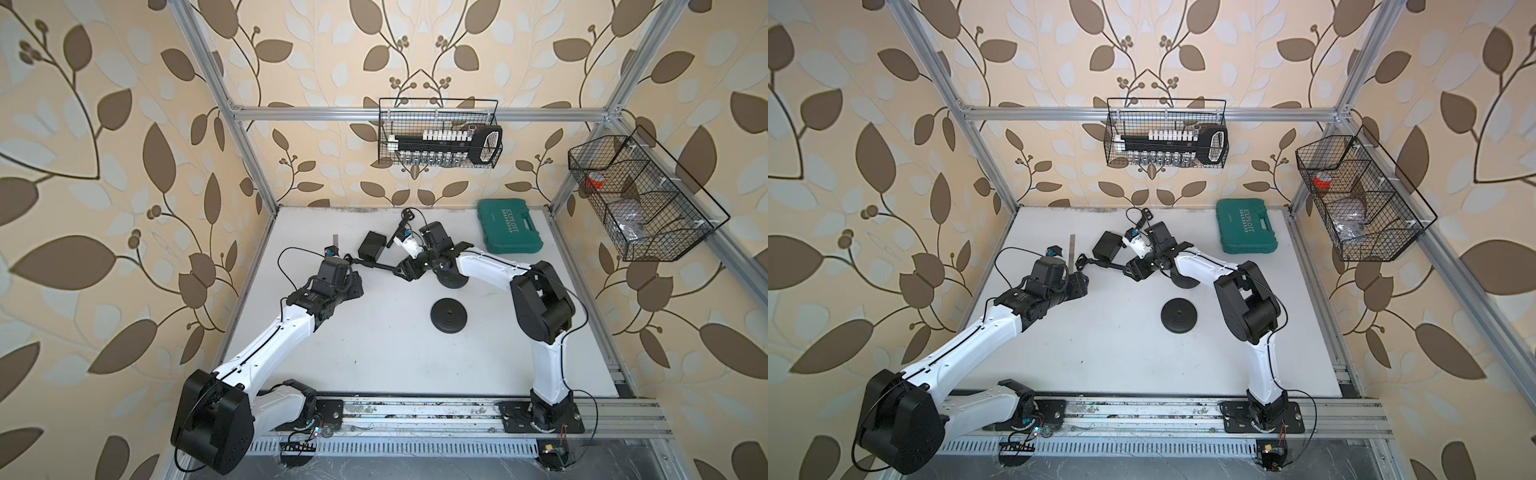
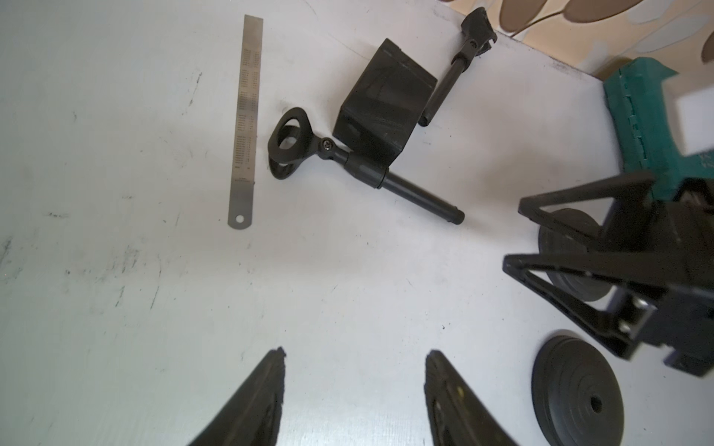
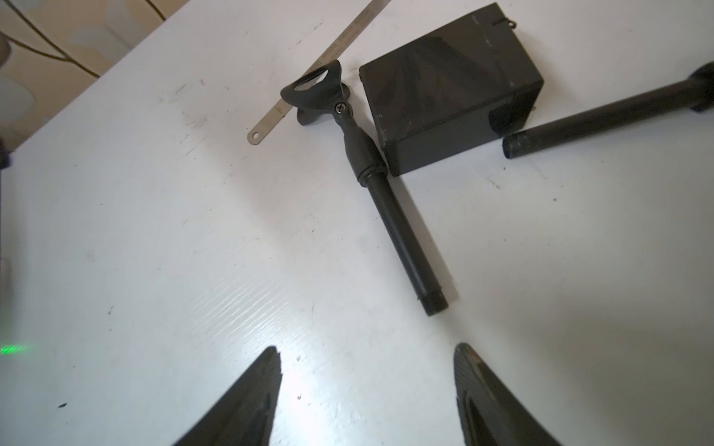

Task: Assemble a microphone stand
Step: Pick up the microphone stand pole from the center of the board.

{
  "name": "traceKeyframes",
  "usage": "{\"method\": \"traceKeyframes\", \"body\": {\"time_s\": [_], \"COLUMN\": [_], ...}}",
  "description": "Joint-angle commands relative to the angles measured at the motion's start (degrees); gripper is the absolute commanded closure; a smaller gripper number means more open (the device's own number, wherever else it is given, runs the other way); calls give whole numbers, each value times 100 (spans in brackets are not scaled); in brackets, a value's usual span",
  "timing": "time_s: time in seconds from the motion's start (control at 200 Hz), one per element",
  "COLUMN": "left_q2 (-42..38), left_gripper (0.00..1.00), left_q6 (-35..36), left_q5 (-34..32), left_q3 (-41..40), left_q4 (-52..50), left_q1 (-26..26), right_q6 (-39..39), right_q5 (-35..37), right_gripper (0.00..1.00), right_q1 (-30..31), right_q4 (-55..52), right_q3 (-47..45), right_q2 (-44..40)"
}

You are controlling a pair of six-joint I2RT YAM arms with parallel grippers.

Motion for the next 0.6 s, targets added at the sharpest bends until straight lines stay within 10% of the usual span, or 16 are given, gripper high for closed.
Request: {"method": "traceKeyframes", "body": {"time_s": [0.0, 0.41, 0.595], "left_q2": [-200, 175, 9], "left_gripper": [39, 39, 22], "left_q6": [-139, -267, -225], "left_q5": [67, 6, 44], "left_q3": [-211, -201, -401], "left_q4": [-6, 28, 297], "left_q1": [-29, -29, -29], "right_q6": [-415, -986, -1195], "right_q5": [225, 612, 639], "right_gripper": [32, 44, 53], "right_q1": [122, 269, 326], "right_q4": [-409, -1686, -2066], "right_q3": [657, 2541, 3013], "right_q2": [472, 1837, 2168]}}
